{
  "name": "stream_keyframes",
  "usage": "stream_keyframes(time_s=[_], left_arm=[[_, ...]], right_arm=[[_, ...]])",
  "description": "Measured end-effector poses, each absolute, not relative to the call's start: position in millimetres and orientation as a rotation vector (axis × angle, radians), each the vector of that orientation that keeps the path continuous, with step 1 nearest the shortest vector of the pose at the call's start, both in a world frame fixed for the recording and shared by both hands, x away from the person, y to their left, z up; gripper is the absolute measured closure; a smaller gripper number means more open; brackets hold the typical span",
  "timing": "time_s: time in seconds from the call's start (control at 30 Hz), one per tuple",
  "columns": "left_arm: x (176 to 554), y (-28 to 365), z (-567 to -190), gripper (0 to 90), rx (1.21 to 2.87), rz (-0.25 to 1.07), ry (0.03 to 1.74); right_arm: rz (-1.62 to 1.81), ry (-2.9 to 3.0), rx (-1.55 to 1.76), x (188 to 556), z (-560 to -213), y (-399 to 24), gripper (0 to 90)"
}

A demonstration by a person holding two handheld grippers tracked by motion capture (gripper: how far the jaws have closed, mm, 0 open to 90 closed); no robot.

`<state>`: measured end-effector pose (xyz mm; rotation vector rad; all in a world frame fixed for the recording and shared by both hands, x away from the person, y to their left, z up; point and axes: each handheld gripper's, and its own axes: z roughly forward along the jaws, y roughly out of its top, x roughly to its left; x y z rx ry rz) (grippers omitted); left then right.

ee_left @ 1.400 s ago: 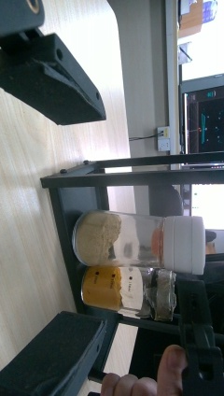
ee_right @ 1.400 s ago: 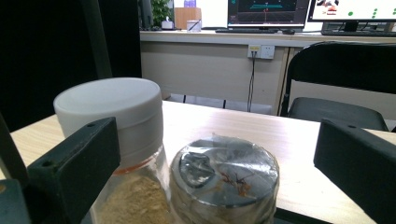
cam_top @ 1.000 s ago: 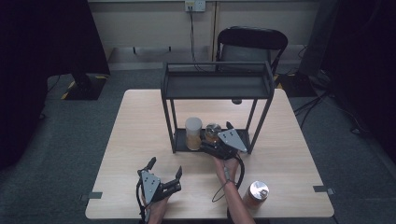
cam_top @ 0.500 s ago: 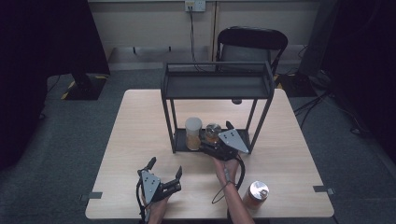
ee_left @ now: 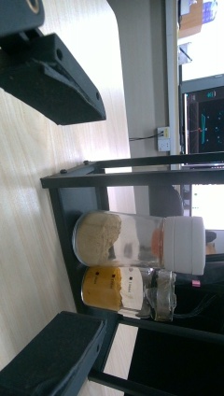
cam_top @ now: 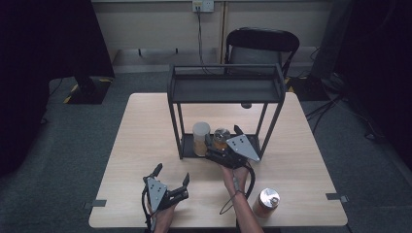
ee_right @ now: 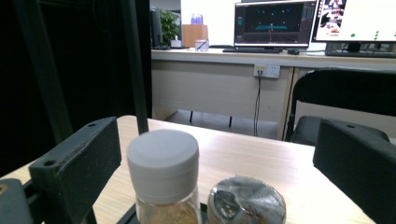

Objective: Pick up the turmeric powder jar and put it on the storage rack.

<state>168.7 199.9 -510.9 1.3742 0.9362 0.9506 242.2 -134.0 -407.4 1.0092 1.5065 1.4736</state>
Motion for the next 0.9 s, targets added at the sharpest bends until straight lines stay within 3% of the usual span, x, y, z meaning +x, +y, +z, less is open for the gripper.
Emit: stream_keyframes(time_s=[0.9], left_arm=[[169,200,-511,2.2,1.375,0.95,0.937]], right_arm=[[1.51,1.433,0.92,205,-372,-150,1.6]])
